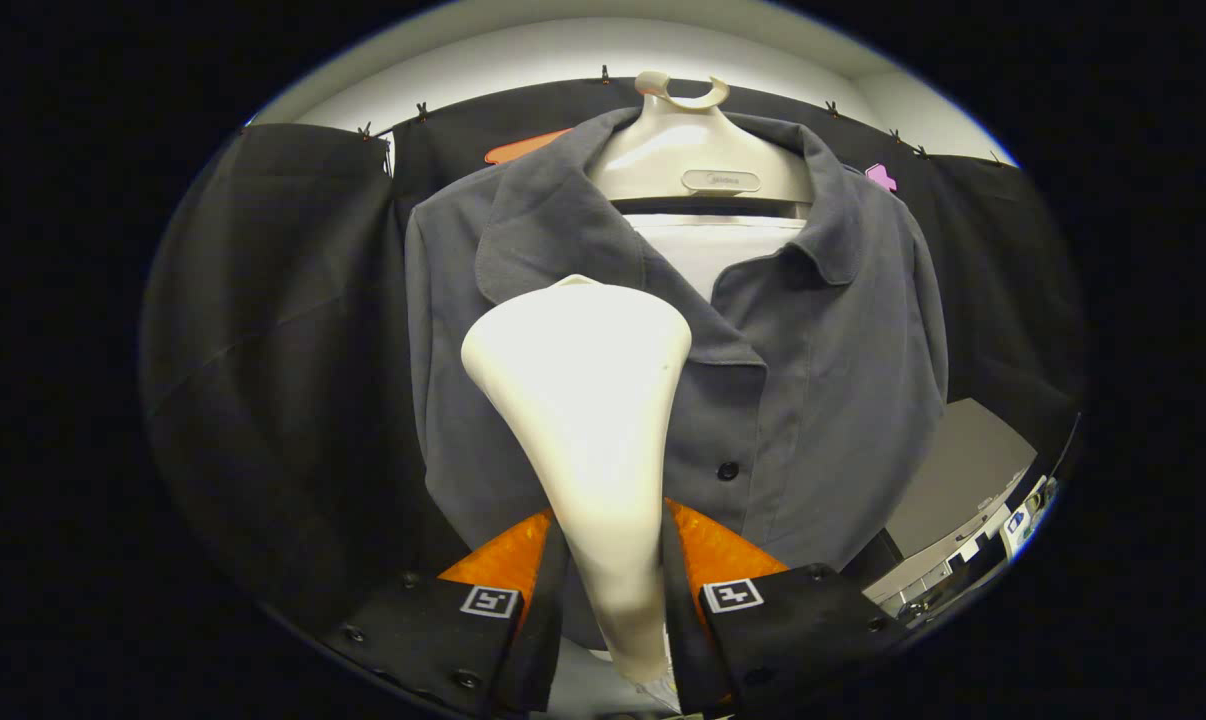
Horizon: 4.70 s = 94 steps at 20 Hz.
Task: Iron the clothes twice with a garment steamer, once on the left side and once on the right side.
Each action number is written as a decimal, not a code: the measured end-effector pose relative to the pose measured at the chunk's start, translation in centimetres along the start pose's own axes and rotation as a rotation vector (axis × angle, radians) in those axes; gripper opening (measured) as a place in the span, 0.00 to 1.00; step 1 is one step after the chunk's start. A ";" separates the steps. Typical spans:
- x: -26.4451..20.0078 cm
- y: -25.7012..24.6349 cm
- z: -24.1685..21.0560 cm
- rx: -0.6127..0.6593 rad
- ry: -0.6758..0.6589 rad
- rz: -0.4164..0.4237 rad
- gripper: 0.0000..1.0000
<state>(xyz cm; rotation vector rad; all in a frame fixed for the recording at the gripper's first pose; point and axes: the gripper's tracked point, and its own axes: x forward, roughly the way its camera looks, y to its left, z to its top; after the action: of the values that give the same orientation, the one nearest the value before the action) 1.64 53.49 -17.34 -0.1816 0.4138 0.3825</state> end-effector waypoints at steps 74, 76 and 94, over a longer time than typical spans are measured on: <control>3.6 -7.0 -37.0 0.006 0.660 -0.013 0.54; 3.1 -7.1 -36.0 0.014 0.641 -0.010 0.54; -3.0 -23.7 -18.5 0.183 0.331 -0.139 0.53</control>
<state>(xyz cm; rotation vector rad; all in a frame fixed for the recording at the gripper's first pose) 1.94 26.28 -30.52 -0.0944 0.7548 0.1751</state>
